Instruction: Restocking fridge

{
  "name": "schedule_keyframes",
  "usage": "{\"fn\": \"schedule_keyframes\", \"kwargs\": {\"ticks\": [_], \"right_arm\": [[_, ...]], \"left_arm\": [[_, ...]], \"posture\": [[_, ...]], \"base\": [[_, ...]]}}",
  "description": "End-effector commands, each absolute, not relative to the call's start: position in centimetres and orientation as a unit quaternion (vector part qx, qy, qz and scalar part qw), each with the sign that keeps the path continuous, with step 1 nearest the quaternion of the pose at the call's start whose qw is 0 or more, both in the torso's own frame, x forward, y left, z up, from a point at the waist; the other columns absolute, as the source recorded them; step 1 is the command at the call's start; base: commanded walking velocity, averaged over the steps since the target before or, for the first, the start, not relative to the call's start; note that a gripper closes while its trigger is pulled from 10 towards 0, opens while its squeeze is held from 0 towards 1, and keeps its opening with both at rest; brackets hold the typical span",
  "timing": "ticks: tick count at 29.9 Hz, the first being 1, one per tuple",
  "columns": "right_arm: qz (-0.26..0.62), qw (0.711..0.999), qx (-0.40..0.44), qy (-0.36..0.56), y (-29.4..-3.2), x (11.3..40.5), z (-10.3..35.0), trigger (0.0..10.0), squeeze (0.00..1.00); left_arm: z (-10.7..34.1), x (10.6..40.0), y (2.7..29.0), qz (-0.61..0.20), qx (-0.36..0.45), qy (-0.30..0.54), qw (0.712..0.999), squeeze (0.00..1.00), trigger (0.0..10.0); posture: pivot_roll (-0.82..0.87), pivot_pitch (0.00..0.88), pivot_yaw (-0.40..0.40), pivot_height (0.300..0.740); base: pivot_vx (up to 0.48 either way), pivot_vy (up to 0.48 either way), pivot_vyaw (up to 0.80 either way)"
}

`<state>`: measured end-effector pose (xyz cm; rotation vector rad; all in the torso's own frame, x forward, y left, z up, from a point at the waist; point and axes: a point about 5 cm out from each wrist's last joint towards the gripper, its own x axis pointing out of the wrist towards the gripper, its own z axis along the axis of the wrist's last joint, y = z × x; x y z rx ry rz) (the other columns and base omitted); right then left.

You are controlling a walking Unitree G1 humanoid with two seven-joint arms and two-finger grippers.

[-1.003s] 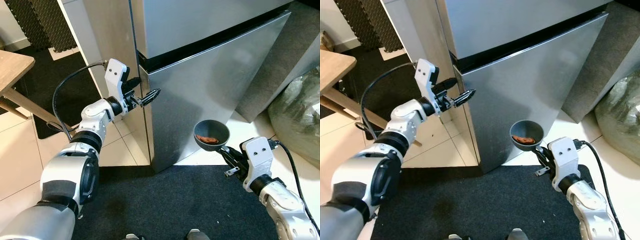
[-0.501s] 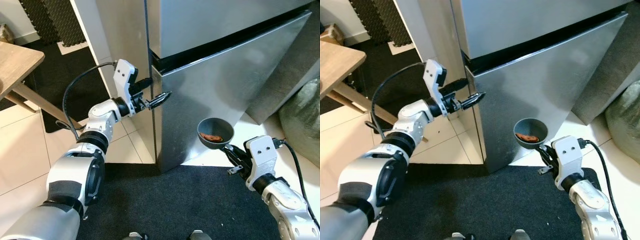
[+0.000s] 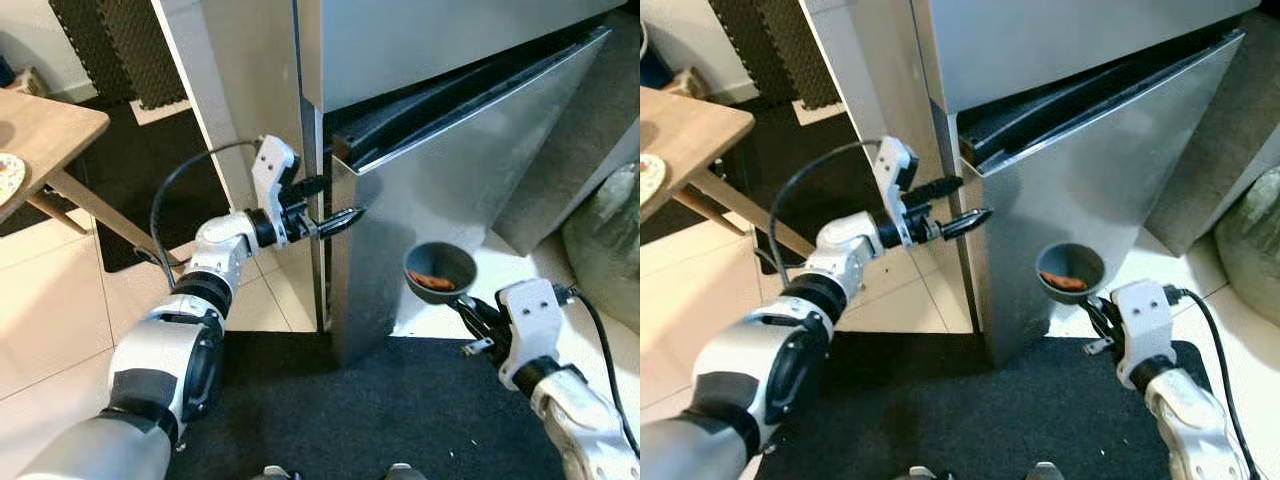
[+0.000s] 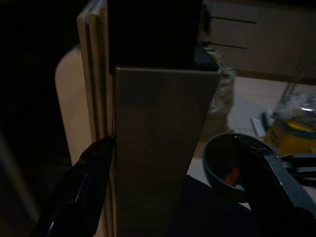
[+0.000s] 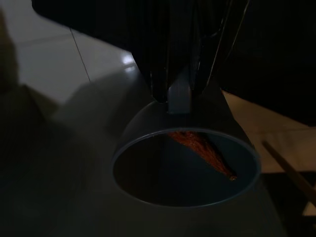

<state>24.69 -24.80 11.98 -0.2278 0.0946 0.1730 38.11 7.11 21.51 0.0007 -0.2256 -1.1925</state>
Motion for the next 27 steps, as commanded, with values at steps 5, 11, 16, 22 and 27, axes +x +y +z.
{"fn": "schedule_keyframes", "kwargs": {"ticks": [5,11,16,22,27], "right_arm": [[0.002,0.991,-0.115,0.072,-27.7,23.1,10.1,10.0,0.00],[0.001,0.993,-0.087,0.074,-28.3,21.5,8.9,10.0,0.00],[0.141,0.985,-0.059,0.085,-25.8,19.7,8.3,10.0,0.00],[0.303,0.942,-0.028,0.143,-23.2,16.5,7.8,10.0,0.00],[0.386,0.907,-0.016,0.167,-21.6,15.2,8.1,10.0,0.00]], "left_arm": [[19.0,36.8,5.5,-0.584,-0.034,-0.099,0.805,0.00,10.0],[15.4,34.9,4.2,-0.594,-0.081,-0.075,0.797,0.00,10.0],[13.4,33.4,3.2,-0.600,-0.112,-0.062,0.790,0.00,10.0],[12.7,32.9,2.8,-0.591,-0.132,-0.061,0.794,0.00,10.0],[12.7,32.5,2.3,-0.594,-0.140,-0.062,0.790,0.00,10.0]], "posture": [[-0.34,0.155,0.136,0.740],[-0.34,0.118,0.136,0.740],[-0.34,0.098,0.134,0.740],[-0.35,0.087,0.132,0.740],[-0.34,0.083,0.133,0.740]], "base": [[0.000,0.000,0.00],[0.000,0.000,0.00],[0.000,0.000,0.00],[0.000,0.000,0.00],[0.000,0.000,0.00]]}}
